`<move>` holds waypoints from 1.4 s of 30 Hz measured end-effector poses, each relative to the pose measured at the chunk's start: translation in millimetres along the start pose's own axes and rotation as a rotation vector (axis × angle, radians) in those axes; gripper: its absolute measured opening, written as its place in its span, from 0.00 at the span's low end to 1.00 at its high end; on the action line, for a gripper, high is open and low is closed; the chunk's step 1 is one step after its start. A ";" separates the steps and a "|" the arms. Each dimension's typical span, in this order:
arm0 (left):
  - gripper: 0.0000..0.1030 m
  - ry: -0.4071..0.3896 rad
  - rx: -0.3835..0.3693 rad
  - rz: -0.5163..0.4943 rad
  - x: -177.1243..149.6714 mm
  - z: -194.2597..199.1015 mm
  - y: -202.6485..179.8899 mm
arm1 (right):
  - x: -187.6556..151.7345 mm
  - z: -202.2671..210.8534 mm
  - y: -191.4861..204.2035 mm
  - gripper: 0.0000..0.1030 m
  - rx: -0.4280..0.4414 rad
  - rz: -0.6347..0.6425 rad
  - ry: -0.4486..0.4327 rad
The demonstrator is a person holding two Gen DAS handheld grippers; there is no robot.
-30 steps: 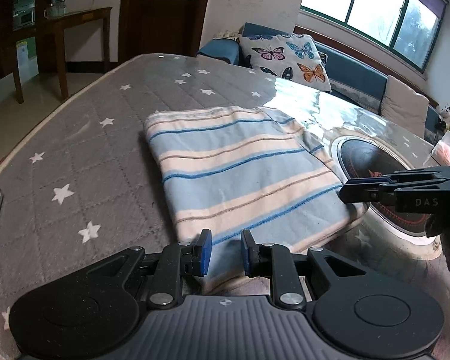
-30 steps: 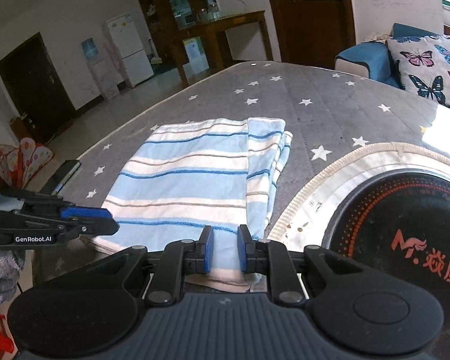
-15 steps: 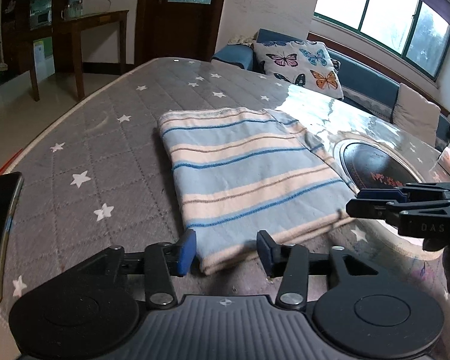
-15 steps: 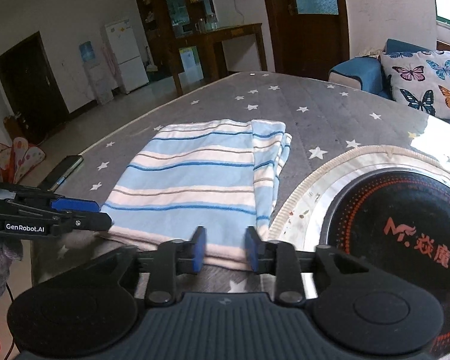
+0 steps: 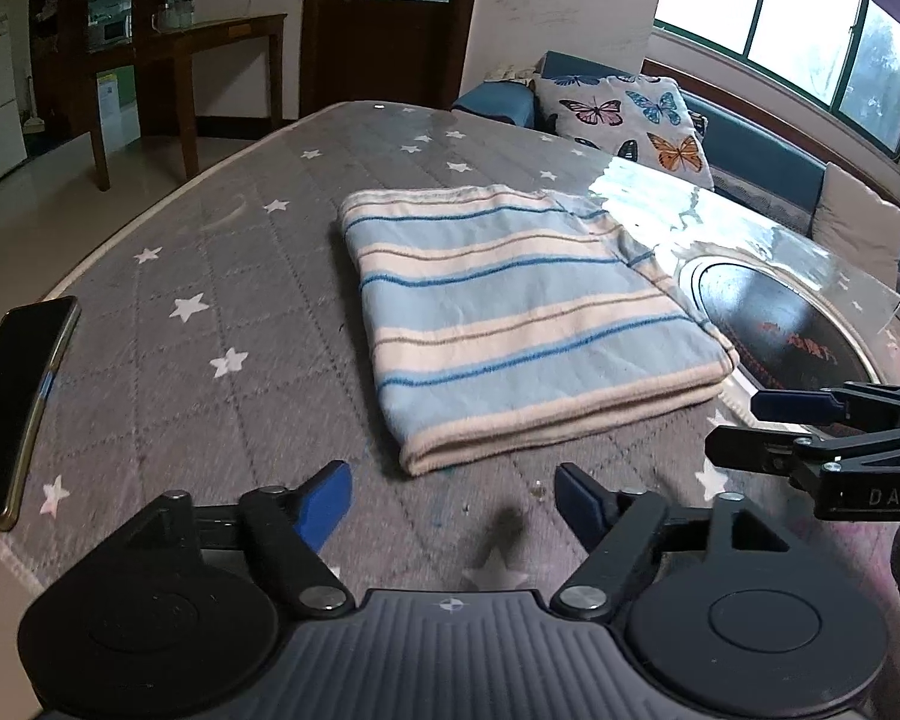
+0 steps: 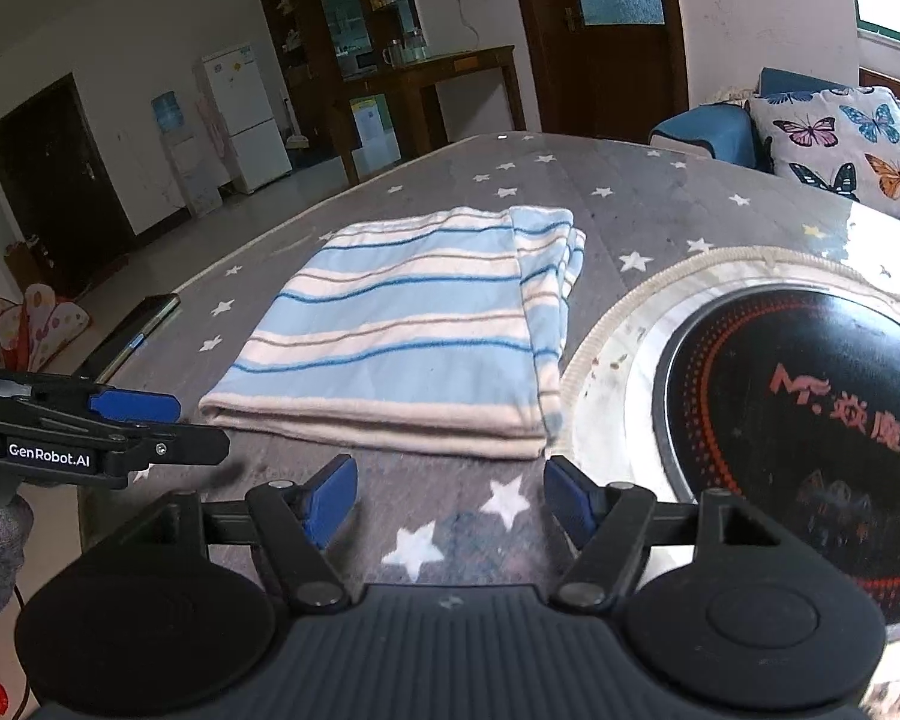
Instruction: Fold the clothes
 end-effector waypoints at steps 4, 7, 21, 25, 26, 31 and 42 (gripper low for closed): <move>0.85 -0.008 0.010 0.007 -3.1 2.7 -1.6 | -5.5 1.1 2.1 0.84 -0.007 -0.004 0.002; 0.93 -0.013 0.013 0.005 -5.1 5.0 -4.1 | -7.5 2.3 3.4 0.90 -0.018 -0.012 -0.002; 1.00 -0.009 0.061 -0.007 -15.1 10.1 -11.5 | -20.0 7.2 14.4 1.00 -0.060 0.001 -0.001; 1.00 -0.006 0.077 -0.010 -18.2 12.7 -13.7 | -23.4 8.1 14.8 1.00 -0.071 -0.001 0.002; 1.00 -0.006 0.084 -0.010 -18.5 13.6 -13.8 | -24.2 8.7 14.9 1.00 -0.074 -0.002 0.002; 1.00 -0.008 0.100 -0.003 -22.2 17.5 -14.1 | -26.8 11.1 17.5 1.00 -0.073 -0.004 0.005; 1.00 -0.015 0.138 0.007 -30.3 23.0 -9.1 | -32.8 15.9 23.5 1.00 -0.099 -0.045 -0.003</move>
Point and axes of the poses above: each gripper's, at about its wrist camera, not at the fingertips, and z roughly against the way its jaws point, y to its left, x to its top, the point moved 7 cm from there along -z, roughly the way its jaws point, and after that the axes turned 6 degrees about -z, right-handed, at the moved point
